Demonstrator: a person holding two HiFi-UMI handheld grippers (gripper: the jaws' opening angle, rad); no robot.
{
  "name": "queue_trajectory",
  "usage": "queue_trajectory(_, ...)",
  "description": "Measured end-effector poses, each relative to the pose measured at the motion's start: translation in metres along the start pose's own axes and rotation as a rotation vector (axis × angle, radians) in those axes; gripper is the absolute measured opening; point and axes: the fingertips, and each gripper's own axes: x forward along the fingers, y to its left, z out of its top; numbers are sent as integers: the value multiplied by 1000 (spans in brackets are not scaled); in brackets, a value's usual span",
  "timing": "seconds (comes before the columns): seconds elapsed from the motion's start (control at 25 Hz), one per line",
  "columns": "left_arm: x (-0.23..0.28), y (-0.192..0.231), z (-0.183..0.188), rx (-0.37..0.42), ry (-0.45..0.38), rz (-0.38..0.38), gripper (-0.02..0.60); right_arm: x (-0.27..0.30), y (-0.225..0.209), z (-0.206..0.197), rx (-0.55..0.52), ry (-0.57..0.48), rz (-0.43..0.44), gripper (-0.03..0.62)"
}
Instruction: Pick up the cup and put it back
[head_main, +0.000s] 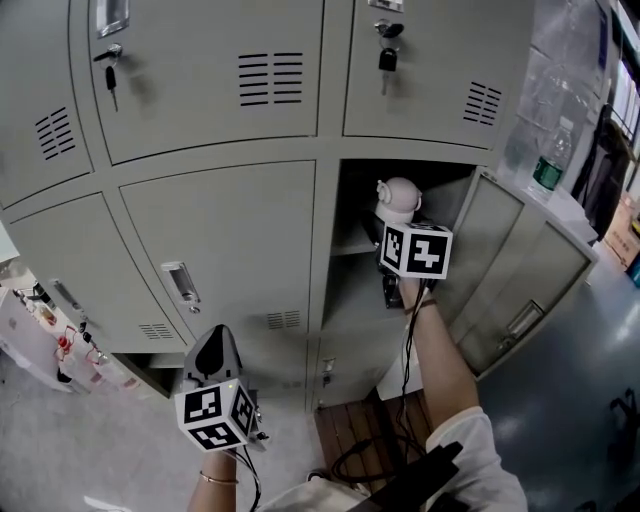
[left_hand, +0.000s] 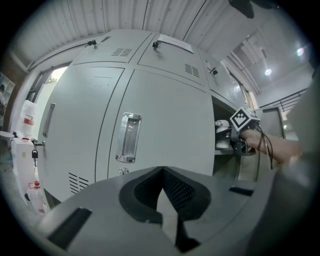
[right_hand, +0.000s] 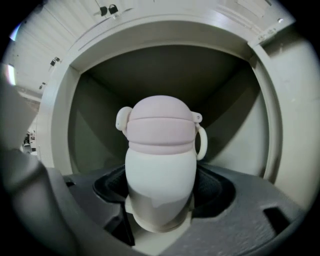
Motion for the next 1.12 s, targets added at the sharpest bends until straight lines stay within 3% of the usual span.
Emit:
queue_trajectory(0.4, -23, -1, 11, 28, 5, -103, 3, -80, 33, -14, 6, -16, -17, 342)
queue_trajectory(0.76, -35, -16, 16, 45, 3, -202, 3, -154, 77, -63, 17, 3, -24, 342)
queue_trajectory(1.12, -44, -5, -9, 29, 55, -192, 3, -194, 124, -125, 45, 19, -32, 342)
